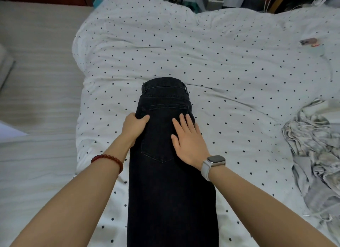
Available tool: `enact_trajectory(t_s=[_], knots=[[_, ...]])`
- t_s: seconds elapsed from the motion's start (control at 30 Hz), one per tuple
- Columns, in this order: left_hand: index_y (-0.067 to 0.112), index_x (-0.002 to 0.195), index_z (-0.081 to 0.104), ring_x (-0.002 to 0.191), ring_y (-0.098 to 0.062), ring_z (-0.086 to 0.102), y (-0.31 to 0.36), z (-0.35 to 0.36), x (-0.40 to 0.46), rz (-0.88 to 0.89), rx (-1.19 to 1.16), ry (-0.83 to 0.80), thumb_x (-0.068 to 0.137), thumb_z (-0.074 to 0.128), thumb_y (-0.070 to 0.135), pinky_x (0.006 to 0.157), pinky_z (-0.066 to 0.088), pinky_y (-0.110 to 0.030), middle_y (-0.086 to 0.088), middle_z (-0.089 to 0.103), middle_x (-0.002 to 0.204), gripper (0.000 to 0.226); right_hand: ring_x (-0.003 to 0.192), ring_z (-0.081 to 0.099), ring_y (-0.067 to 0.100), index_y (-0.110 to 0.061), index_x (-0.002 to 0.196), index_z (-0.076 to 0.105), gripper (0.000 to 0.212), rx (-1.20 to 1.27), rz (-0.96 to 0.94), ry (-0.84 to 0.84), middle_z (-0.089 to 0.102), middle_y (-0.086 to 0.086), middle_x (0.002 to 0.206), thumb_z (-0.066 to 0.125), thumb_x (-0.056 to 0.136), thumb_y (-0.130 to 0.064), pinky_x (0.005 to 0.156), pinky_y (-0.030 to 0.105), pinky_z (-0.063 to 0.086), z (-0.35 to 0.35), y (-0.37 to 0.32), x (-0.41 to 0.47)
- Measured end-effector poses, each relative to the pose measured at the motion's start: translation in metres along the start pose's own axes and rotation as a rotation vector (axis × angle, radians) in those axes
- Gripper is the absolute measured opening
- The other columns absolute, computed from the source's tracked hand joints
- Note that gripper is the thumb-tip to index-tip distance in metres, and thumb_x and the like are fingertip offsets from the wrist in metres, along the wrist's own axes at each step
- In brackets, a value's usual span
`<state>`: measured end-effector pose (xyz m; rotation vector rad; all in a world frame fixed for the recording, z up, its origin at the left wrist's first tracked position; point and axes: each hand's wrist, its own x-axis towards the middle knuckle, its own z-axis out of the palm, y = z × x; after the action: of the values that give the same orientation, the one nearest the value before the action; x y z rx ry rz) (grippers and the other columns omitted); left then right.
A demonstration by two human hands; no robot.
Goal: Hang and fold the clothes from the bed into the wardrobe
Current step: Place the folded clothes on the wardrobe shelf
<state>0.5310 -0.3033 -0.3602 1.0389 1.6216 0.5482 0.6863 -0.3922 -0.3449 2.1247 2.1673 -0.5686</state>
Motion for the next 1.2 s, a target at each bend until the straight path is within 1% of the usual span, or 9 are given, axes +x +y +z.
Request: enact_trajectory(t_s=[0.13, 0.23, 0.33, 0.47, 0.57, 0.67, 0.83, 1.07, 1.2], knots=[[0.005, 0.119, 0.040, 0.086, -0.023, 0.052, 0.012, 0.014, -0.004, 0.321, 0.184, 0.127, 0.099, 0.041, 0.021, 0.073, 0.042, -0.034, 0.000, 0.051, 0.089, 0.026, 0.145, -0.005, 0.029, -0.013, 0.149, 0.010, 0.059, 0.031, 0.098, 0.141, -0.006, 0.013, 0.157, 0.037, 0.097, -0.021, 0.116, 0.048, 0.004, -0.006, 0.009, 0.015], [0.007, 0.118, 0.038, 0.074, -0.027, 0.052, 0.004, 0.015, -0.003, 0.421, 0.355, 0.262, 0.101, 0.034, 0.022, 0.062, 0.036, -0.034, 0.001, 0.050, 0.075, 0.023, 0.139, 0.026, 0.037, -0.003, 0.137, 0.041, 0.058, -0.021, -0.011, 0.323, 0.029, 0.021, 0.149, 0.053, 0.080, -0.001, 0.111, 0.056, 0.021, 0.001, 0.011, 0.013], [0.010, 0.132, 0.035, 0.098, -0.033, 0.054, -0.020, 0.010, 0.007, 0.262, 0.565, 0.321, 0.101, 0.033, 0.022, 0.073, 0.037, -0.036, -0.013, 0.054, 0.118, 0.034, 0.132, 0.040, 0.033, -0.008, 0.132, 0.050, 0.049, -0.164, -0.041, 0.268, 0.044, 0.012, 0.142, 0.041, 0.085, -0.018, 0.102, 0.059, 0.035, 0.017, 0.013, 0.007], [0.017, 0.149, 0.013, 0.127, -0.033, 0.035, -0.036, 0.010, -0.005, 0.267, 0.569, 0.272, 0.101, 0.029, 0.026, 0.101, 0.033, -0.045, -0.014, 0.028, 0.148, 0.051, 0.136, 0.034, 0.030, -0.011, 0.137, 0.045, 0.055, -0.288, -0.002, 0.245, 0.040, 0.009, 0.146, 0.026, 0.092, -0.035, 0.107, 0.058, 0.023, 0.018, 0.017, 0.008], [0.019, 0.150, 0.004, 0.142, -0.033, 0.011, -0.069, 0.017, -0.049, 0.444, 0.761, 0.257, 0.101, 0.024, 0.034, 0.114, 0.013, -0.051, -0.010, 0.008, 0.157, 0.055, 0.139, 0.029, 0.028, -0.008, 0.139, 0.040, 0.057, -0.300, -0.033, 0.269, 0.036, 0.013, 0.148, 0.026, 0.092, -0.037, 0.112, 0.055, 0.013, 0.040, 0.013, -0.025], [0.016, 0.147, 0.010, 0.141, -0.034, 0.014, -0.135, 0.028, -0.101, 0.611, 0.983, 0.129, 0.096, 0.025, 0.041, 0.112, 0.014, -0.055, -0.012, 0.020, 0.154, 0.059, 0.141, 0.021, 0.026, -0.008, 0.142, 0.035, 0.057, -0.260, -0.031, 0.253, 0.030, 0.012, 0.151, 0.029, 0.092, -0.036, 0.111, 0.052, 0.014, 0.072, 0.013, -0.082], [0.015, 0.146, 0.019, 0.140, -0.035, 0.016, -0.190, 0.031, -0.140, 0.553, 1.089, 0.091, 0.093, 0.027, 0.045, 0.113, 0.015, -0.056, -0.019, 0.027, 0.150, 0.062, 0.140, 0.019, 0.026, -0.011, 0.144, 0.024, 0.059, -0.273, 0.037, 0.190, 0.027, 0.006, 0.153, 0.031, 0.091, -0.035, 0.111, 0.054, 0.015, 0.109, 0.029, -0.148], [0.018, 0.145, 0.027, 0.139, -0.035, 0.017, -0.231, 0.028, -0.204, 0.563, 1.160, -0.031, 0.091, 0.029, 0.050, 0.111, 0.018, -0.056, -0.017, 0.029, 0.150, 0.063, 0.137, 0.021, 0.030, -0.012, 0.139, 0.040, 0.055, -0.214, 0.170, 0.154, 0.036, 0.011, 0.148, 0.029, 0.090, -0.034, 0.107, 0.054, 0.017, 0.147, 0.003, -0.229], [0.021, 0.148, 0.021, 0.143, -0.034, 0.007, -0.257, 0.027, -0.254, 0.442, 1.079, -0.063, 0.092, 0.016, 0.051, 0.113, 0.011, -0.047, -0.014, 0.014, 0.155, 0.064, 0.137, 0.026, 0.029, -0.014, 0.139, 0.039, 0.053, -0.151, 0.211, 0.176, 0.036, 0.008, 0.148, 0.029, 0.092, -0.034, 0.110, 0.054, 0.022, 0.165, -0.013, -0.278]])
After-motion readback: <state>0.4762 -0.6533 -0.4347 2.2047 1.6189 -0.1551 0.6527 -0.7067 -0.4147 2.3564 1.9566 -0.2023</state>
